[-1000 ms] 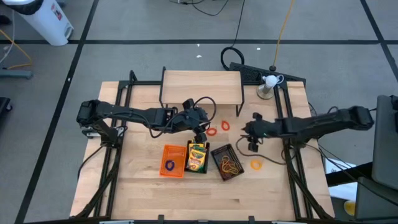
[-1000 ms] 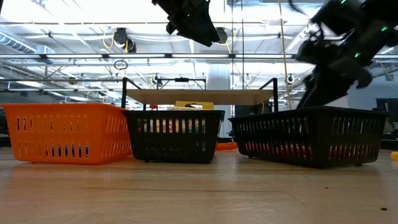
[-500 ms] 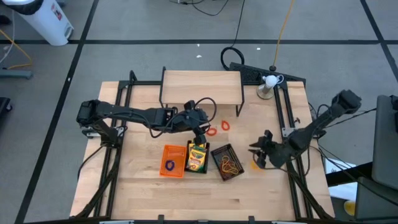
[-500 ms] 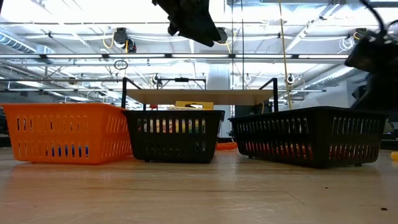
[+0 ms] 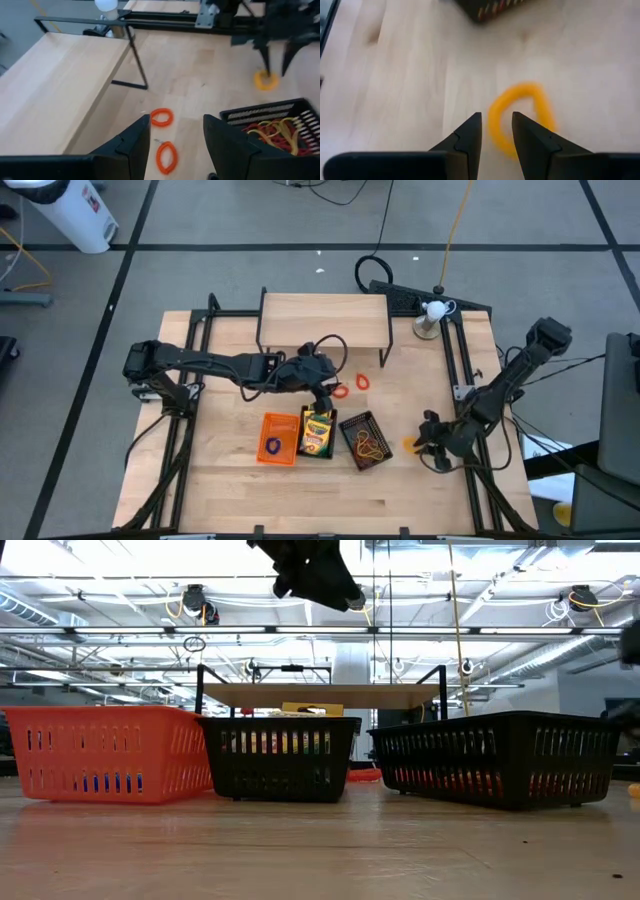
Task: Pick & Place Office Desk Supplies
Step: Put the yellow keychain into the orange bin
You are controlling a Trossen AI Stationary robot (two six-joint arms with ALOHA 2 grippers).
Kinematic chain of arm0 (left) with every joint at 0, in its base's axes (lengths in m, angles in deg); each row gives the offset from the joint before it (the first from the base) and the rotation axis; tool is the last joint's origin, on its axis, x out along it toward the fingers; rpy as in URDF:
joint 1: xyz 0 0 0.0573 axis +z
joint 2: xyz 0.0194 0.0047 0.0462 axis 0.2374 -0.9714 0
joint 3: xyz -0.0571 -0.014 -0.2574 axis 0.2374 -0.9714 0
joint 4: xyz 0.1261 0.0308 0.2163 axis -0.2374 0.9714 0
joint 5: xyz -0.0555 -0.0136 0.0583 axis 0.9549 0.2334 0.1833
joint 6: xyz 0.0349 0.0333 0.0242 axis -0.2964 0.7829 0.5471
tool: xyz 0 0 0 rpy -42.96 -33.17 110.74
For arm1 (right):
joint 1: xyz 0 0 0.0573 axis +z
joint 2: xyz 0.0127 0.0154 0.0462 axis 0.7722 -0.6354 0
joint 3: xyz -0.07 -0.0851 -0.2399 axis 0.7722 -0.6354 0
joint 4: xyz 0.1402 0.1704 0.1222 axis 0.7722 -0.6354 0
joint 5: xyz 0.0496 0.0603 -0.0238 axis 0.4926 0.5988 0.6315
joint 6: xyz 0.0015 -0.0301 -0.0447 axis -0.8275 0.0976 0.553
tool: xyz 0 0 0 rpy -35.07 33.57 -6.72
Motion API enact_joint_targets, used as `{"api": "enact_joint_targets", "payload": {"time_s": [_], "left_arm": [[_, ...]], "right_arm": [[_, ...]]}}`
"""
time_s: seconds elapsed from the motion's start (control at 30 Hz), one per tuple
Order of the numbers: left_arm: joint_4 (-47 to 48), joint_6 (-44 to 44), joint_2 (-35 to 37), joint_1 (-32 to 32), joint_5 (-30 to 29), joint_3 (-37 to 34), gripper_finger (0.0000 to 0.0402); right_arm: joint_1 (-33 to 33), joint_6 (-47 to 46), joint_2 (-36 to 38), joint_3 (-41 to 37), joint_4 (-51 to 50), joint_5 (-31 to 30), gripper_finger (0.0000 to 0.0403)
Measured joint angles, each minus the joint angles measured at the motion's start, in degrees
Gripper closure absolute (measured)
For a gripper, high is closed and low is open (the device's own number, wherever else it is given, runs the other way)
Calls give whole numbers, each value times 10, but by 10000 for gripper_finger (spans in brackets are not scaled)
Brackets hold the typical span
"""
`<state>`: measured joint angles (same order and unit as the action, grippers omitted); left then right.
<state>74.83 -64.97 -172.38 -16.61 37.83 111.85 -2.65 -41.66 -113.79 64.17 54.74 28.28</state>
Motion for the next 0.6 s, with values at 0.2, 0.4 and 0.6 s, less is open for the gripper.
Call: {"api": "enact_joint_targets", "payload": {"time_s": [0.2, 0.4, 0.6], "left_arm": [[-6, -43, 0, 0, 10, 0, 217], [1, -73, 0, 0, 10, 0, 217], [4, -75, 0, -7, 9, 0, 217]], "right_arm": [[0, 8, 26, -24, 9, 58, 303], [0, 59, 28, -24, 8, 61, 303], [0, 124, 28, -24, 8, 100, 303]]}}
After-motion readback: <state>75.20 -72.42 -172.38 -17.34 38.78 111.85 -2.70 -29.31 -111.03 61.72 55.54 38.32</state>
